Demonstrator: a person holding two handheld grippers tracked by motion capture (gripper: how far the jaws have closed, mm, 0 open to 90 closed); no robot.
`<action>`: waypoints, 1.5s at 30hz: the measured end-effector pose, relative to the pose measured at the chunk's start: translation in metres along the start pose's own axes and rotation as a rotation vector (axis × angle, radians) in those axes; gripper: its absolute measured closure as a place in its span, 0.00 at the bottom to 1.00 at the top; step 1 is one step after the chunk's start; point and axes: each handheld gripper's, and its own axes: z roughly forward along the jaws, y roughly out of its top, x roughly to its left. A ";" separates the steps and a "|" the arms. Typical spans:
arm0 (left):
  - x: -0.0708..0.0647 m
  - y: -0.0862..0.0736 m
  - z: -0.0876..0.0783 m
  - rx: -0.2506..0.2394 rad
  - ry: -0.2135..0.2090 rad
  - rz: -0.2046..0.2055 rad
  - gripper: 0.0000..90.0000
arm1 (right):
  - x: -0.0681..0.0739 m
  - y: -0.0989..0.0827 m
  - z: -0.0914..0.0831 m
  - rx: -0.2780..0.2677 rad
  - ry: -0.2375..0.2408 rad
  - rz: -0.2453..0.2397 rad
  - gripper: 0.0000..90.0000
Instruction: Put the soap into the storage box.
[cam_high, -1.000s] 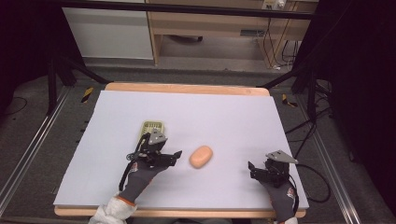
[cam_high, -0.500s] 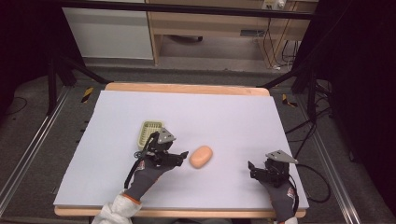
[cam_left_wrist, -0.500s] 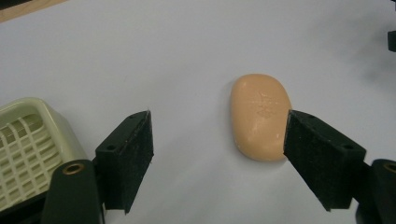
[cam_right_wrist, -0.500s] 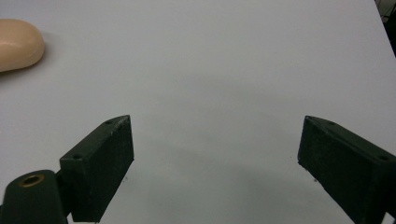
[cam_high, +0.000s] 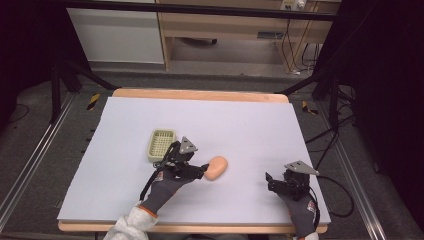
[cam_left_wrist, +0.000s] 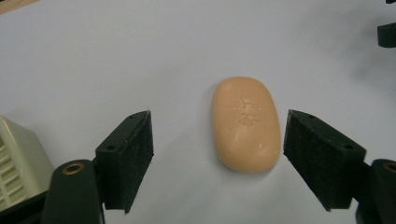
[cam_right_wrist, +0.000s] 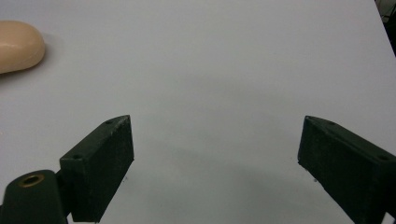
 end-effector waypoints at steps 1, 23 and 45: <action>-0.001 0.001 0.001 0.002 -0.003 0.000 0.26 | 0.000 0.000 0.000 -0.001 0.001 0.000 0.12; -0.013 0.011 0.023 0.040 -0.012 0.033 0.25 | 0.001 0.001 0.000 0.000 0.000 0.003 0.12; -0.023 0.010 0.043 0.065 -0.020 0.063 0.26 | 0.002 0.001 0.000 -0.001 0.005 0.001 0.12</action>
